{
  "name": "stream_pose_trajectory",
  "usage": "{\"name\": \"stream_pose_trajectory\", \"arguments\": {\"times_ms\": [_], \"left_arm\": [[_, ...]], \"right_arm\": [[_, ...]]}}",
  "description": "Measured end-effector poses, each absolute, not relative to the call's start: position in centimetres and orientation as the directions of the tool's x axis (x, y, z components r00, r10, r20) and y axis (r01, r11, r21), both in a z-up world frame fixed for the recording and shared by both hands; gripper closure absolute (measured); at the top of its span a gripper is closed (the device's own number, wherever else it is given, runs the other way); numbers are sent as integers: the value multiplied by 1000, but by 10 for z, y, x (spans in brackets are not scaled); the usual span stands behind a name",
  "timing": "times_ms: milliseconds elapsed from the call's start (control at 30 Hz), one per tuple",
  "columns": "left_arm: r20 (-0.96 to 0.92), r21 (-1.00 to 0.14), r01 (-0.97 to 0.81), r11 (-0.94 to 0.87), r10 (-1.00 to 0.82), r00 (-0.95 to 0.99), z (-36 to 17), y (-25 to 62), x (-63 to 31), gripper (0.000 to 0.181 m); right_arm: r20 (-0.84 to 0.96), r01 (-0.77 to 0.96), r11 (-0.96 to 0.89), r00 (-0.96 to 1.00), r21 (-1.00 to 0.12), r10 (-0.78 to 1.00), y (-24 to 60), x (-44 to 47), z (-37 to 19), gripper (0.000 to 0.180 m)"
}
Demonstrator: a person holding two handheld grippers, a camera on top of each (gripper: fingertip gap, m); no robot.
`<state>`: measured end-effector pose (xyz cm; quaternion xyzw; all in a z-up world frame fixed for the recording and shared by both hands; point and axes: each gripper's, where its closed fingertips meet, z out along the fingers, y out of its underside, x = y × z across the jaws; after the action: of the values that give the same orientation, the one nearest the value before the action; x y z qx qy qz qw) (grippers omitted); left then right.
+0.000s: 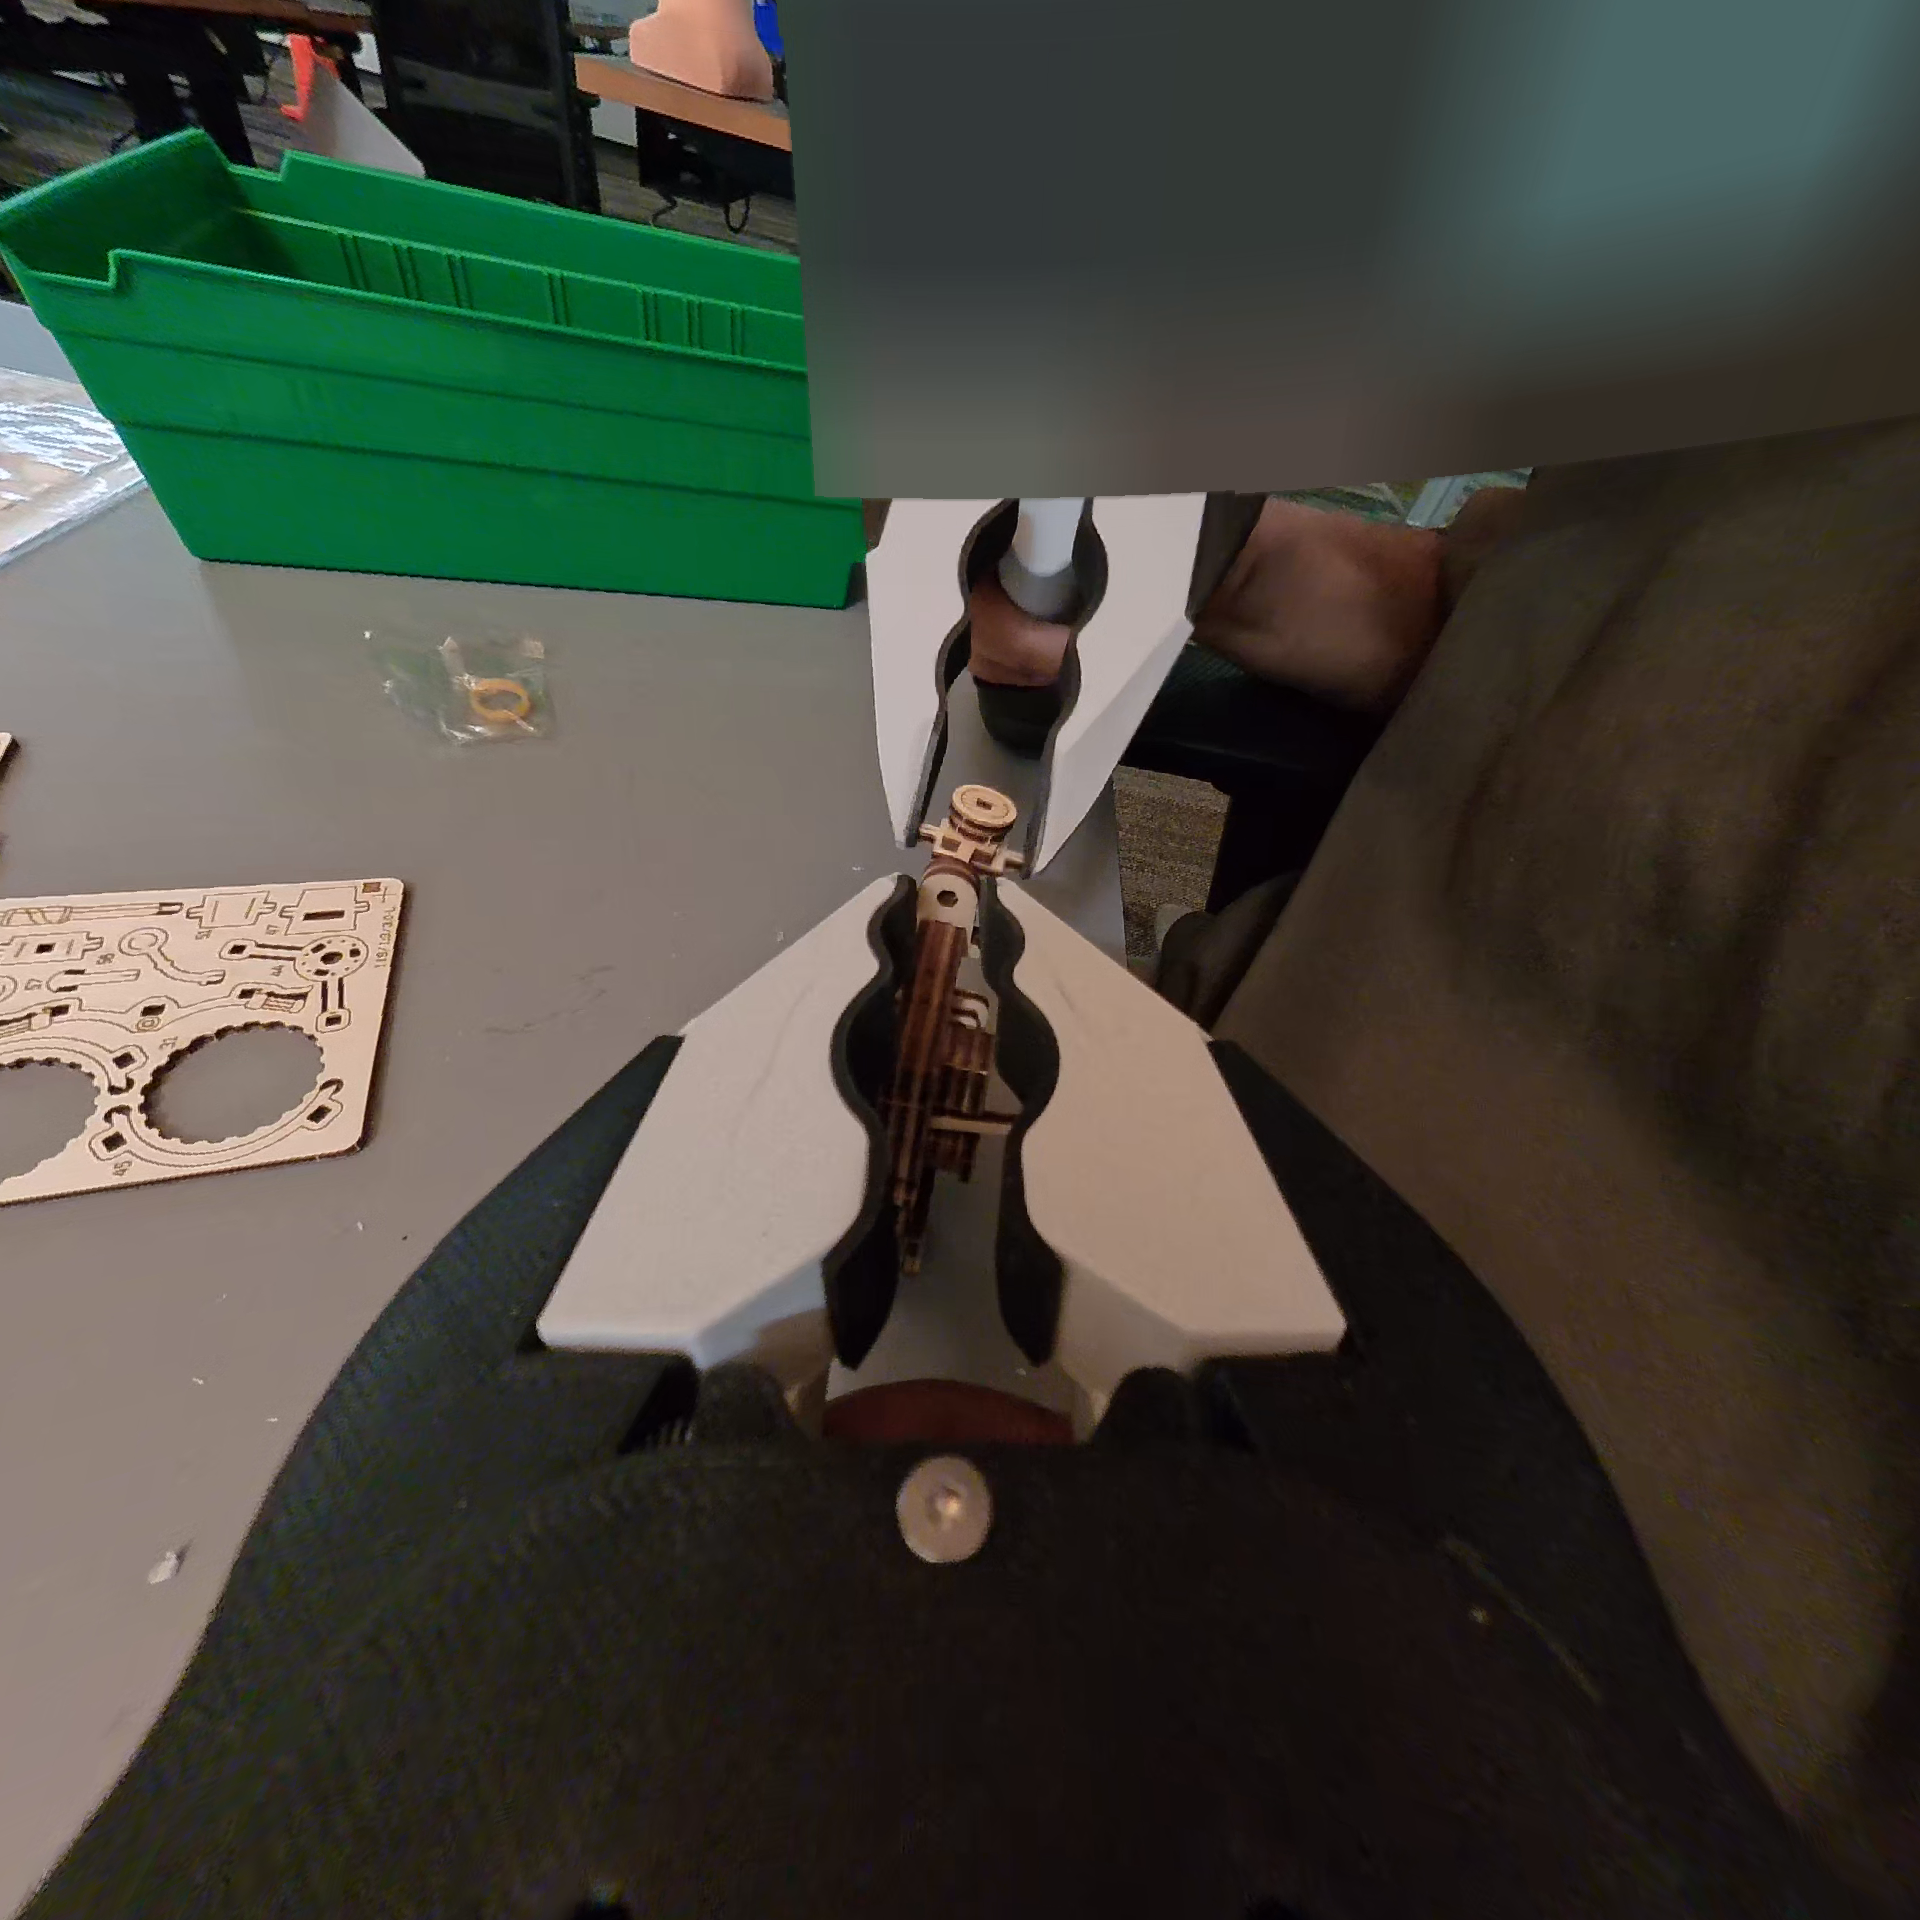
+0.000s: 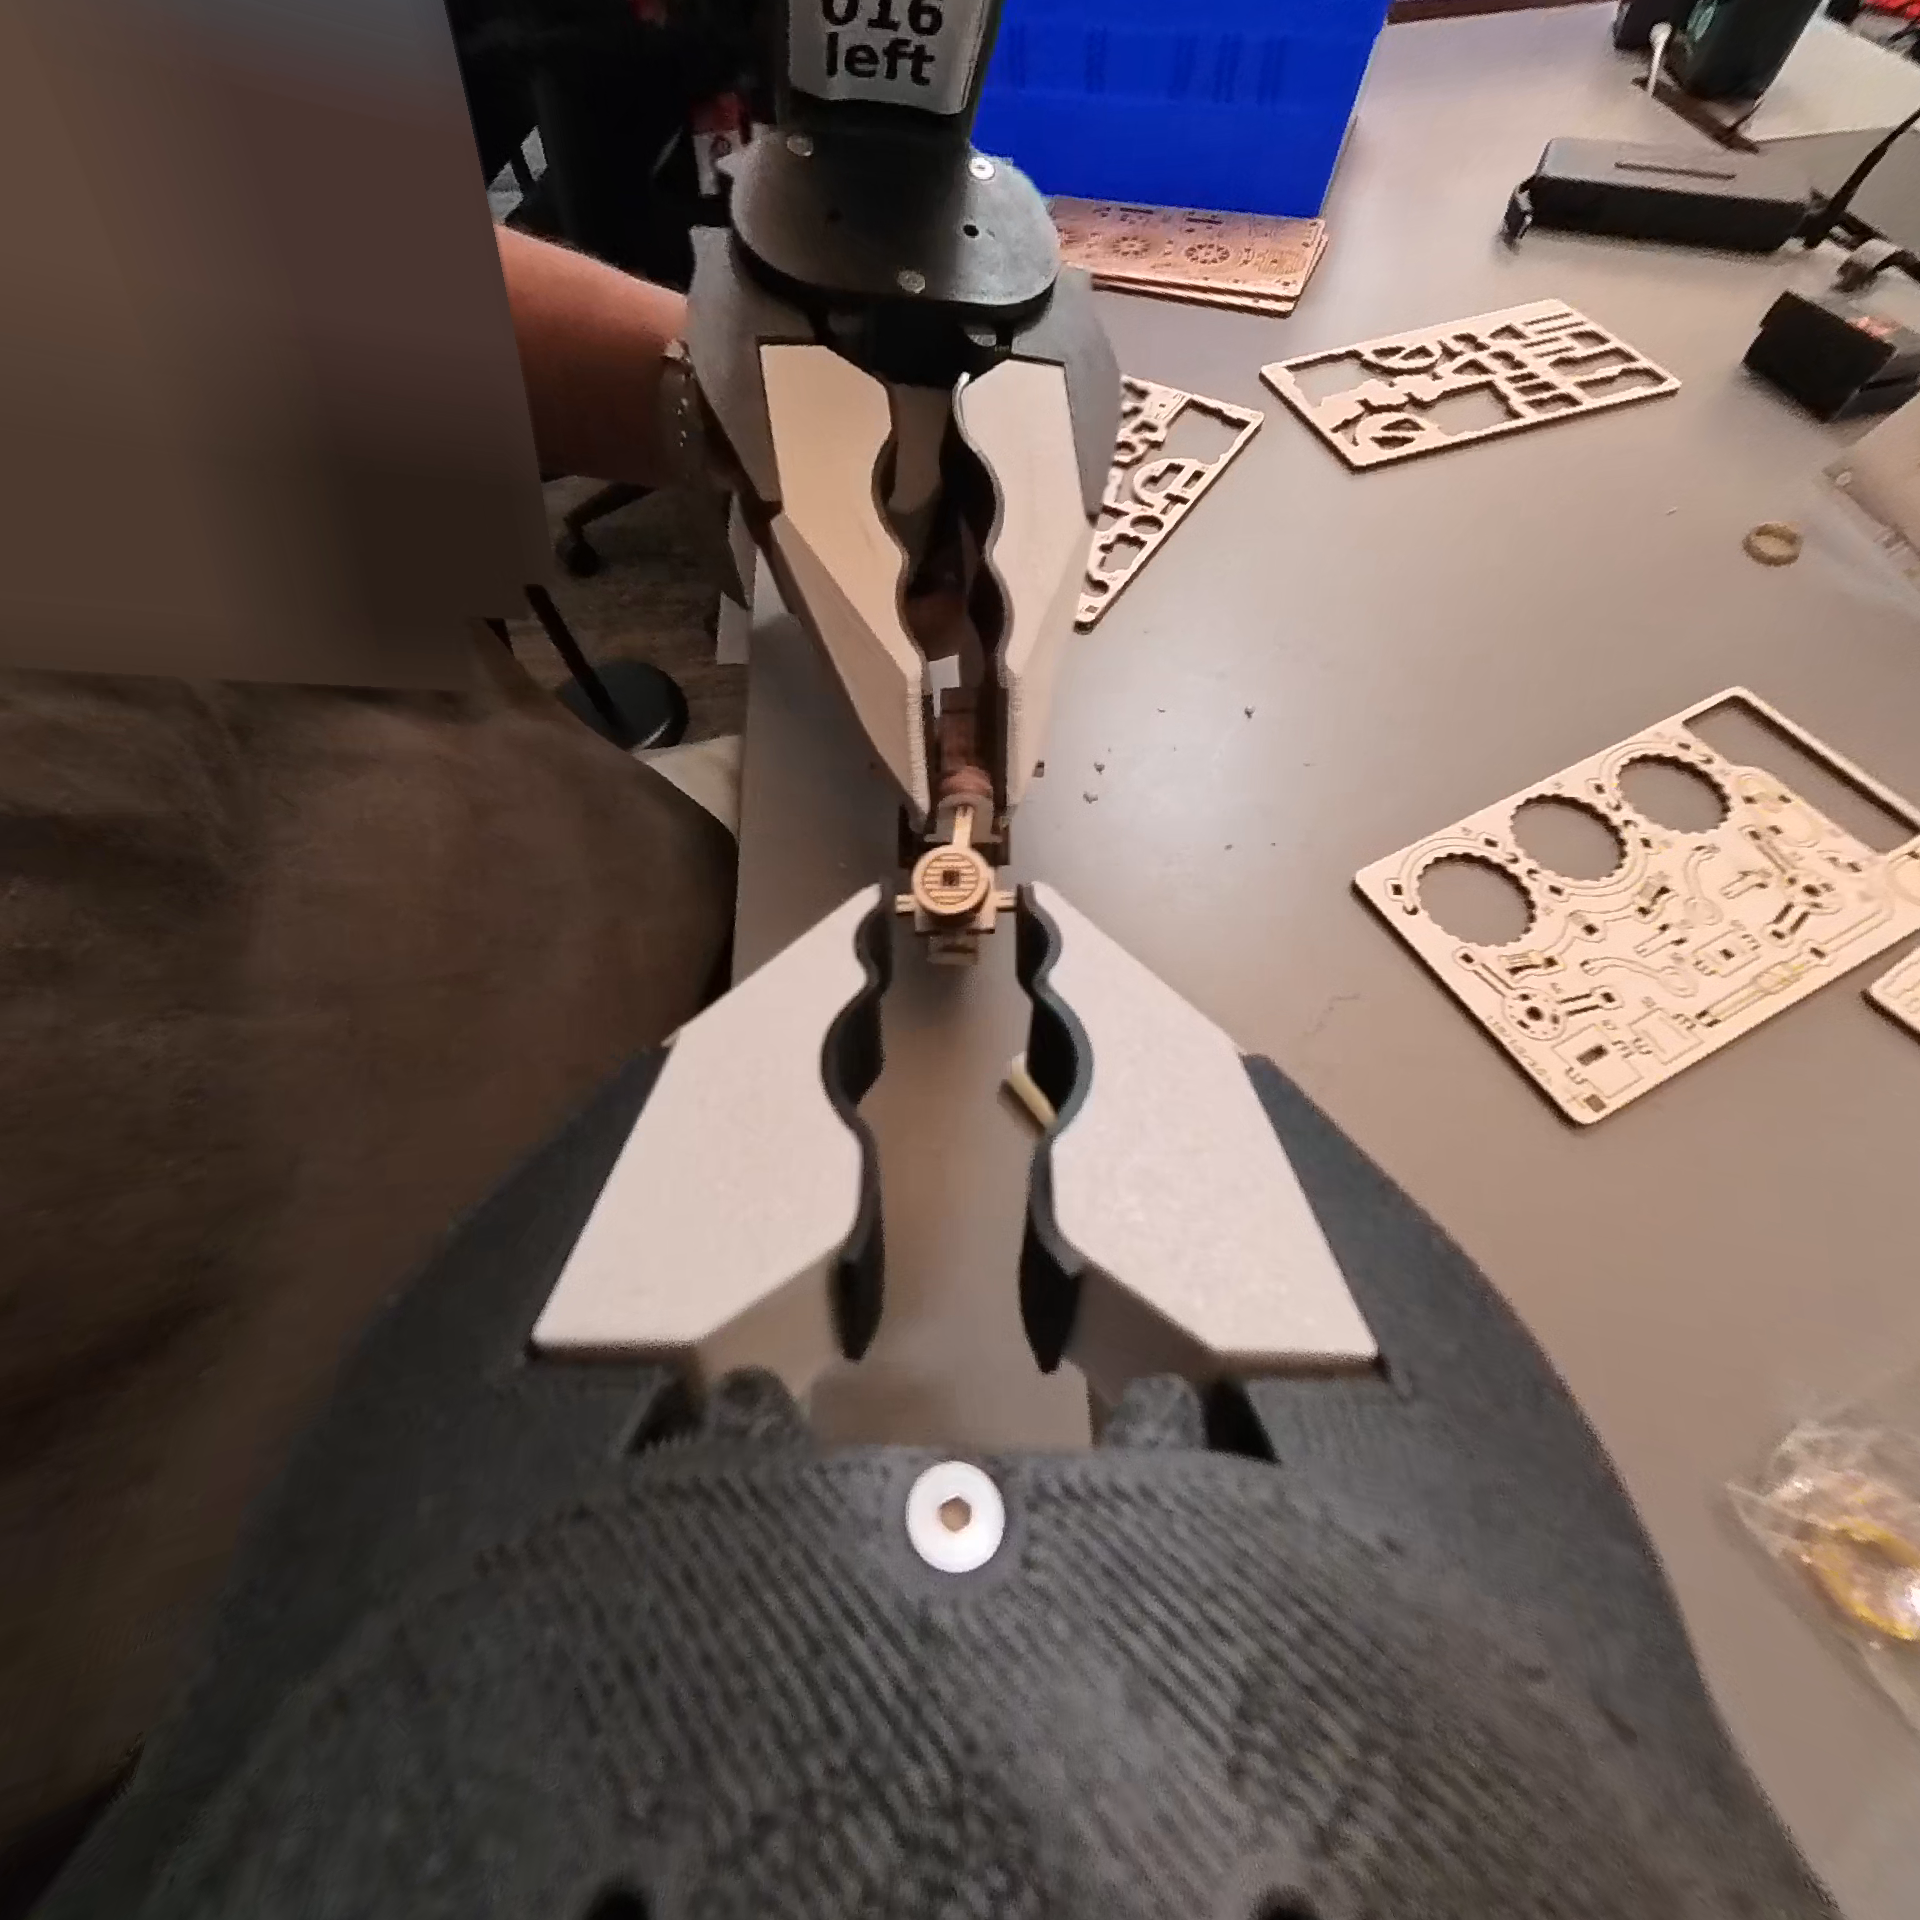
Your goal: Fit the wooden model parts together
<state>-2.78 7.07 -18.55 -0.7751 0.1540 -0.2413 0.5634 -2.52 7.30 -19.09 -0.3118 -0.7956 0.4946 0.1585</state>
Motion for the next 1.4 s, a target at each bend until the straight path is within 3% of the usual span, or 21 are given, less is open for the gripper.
{"name": "stream_pose_trajectory", "arguments": {"times_ms": [500,833,1033,1400], "left_arm": [[230,-926,42,-375,-474,850,-186,75,-31,172],[236,-921,38,-388,-477,847,-186,73,-31,171],[205,-923,3,-385,-485,850,-186,72,-28,171],[158,-926,-54,-373,-513,844,-187,69,-22,171]], "right_arm": [[299,106,544,-740,-833,603,79,-31,-190,158],[399,39,607,-719,-793,568,78,-32,-189,158],[333,79,572,-744,-817,579,77,-29,-191,158],[2,266,355,-798,-896,603,74,-22,-189,158]]}}
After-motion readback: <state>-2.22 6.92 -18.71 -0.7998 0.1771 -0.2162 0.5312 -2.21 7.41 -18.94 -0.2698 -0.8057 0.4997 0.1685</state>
